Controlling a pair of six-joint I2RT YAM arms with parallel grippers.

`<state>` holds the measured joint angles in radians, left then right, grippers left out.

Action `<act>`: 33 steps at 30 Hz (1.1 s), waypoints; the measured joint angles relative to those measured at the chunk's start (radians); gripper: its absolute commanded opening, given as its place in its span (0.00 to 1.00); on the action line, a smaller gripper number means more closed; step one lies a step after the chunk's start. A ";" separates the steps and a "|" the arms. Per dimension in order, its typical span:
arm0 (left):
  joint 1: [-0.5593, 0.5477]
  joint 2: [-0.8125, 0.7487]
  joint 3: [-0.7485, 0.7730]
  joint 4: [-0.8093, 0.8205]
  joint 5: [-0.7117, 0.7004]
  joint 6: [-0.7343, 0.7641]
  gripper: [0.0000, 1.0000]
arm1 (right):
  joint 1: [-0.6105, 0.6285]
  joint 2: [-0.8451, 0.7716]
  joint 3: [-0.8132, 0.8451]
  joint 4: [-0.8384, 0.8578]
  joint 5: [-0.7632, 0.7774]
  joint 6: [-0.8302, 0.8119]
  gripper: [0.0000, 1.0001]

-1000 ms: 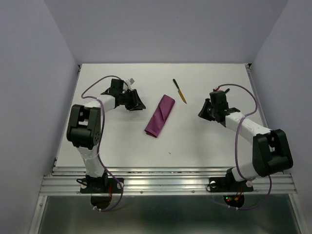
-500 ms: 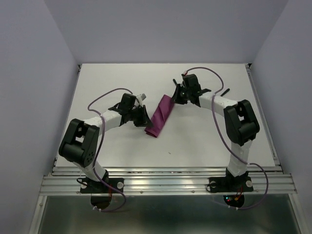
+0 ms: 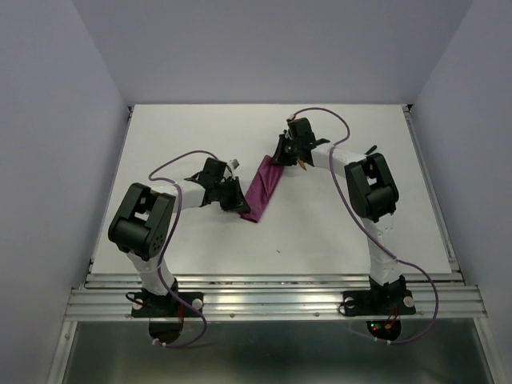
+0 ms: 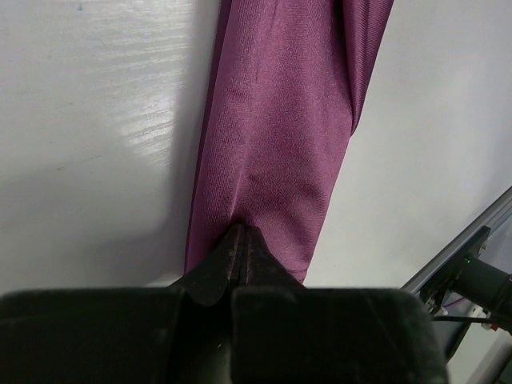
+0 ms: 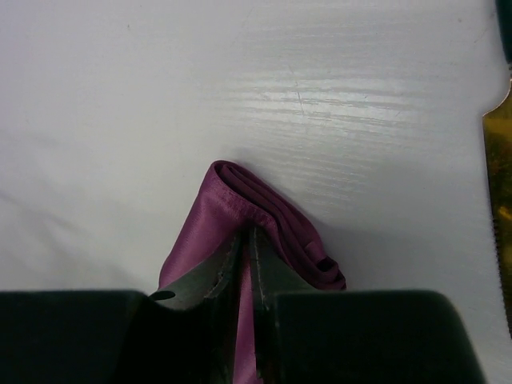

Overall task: Fold the napkin into a case and place the utensils inside
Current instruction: Move the smaller rectangle-folded napkin to the center of the board, then move the knife to the center of the board.

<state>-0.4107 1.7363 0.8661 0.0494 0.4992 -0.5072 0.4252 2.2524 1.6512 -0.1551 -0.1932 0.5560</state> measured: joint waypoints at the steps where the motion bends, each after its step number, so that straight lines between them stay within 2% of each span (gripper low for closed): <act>1: 0.000 0.002 0.001 0.003 -0.003 0.000 0.00 | 0.000 0.000 0.003 -0.003 0.006 -0.003 0.15; 6: 0.000 0.009 0.021 0.003 -0.018 0.000 0.00 | 0.001 0.015 0.048 -0.034 0.032 -0.019 0.18; 10: 0.000 0.014 0.062 -0.011 -0.037 -0.003 0.00 | 0.000 0.019 0.112 -0.067 0.070 -0.045 0.33; 11: 0.000 0.016 0.075 -0.014 -0.042 -0.004 0.00 | 0.000 0.019 0.131 -0.073 0.081 -0.057 0.43; 12: 0.000 0.017 0.094 -0.017 -0.048 -0.005 0.00 | -0.003 0.019 0.156 -0.078 0.095 -0.064 0.46; 13: 0.000 0.017 0.114 -0.024 -0.052 -0.005 0.03 | -0.005 0.019 0.172 -0.084 0.105 -0.071 0.52; 16: 0.000 0.017 0.167 -0.042 -0.063 -0.008 0.17 | -0.021 0.024 0.253 -0.111 0.154 -0.102 0.59; 17: 0.000 0.017 0.182 -0.049 -0.065 -0.007 0.24 | -0.026 0.031 0.282 -0.126 0.175 -0.117 0.64; 19: 0.002 0.017 0.219 -0.065 -0.076 -0.005 0.31 | -0.037 0.064 0.374 -0.148 0.227 -0.152 0.69; 22: 0.013 0.016 0.246 -0.098 -0.092 -0.002 0.31 | -0.047 0.133 0.492 -0.192 0.297 -0.205 0.71; 28: 0.071 -0.028 0.270 -0.194 -0.144 0.016 0.31 | -0.051 0.297 0.653 -0.278 0.387 -0.304 0.68; 31: 0.103 -0.082 0.275 -0.228 -0.172 0.024 0.31 | -0.051 0.356 0.673 -0.303 0.409 -0.354 0.51; 32: 0.110 -0.100 0.275 -0.234 -0.178 0.024 0.31 | -0.051 0.359 0.678 -0.306 0.425 -0.361 0.36; 33: 0.113 -0.115 0.275 -0.236 -0.184 0.024 0.31 | -0.051 0.359 0.678 -0.309 0.430 -0.364 0.28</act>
<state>-0.2974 1.6211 1.1412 -0.1867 0.3153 -0.4828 0.3744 2.6118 2.3295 -0.4644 0.2363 0.1917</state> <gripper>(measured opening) 0.310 0.533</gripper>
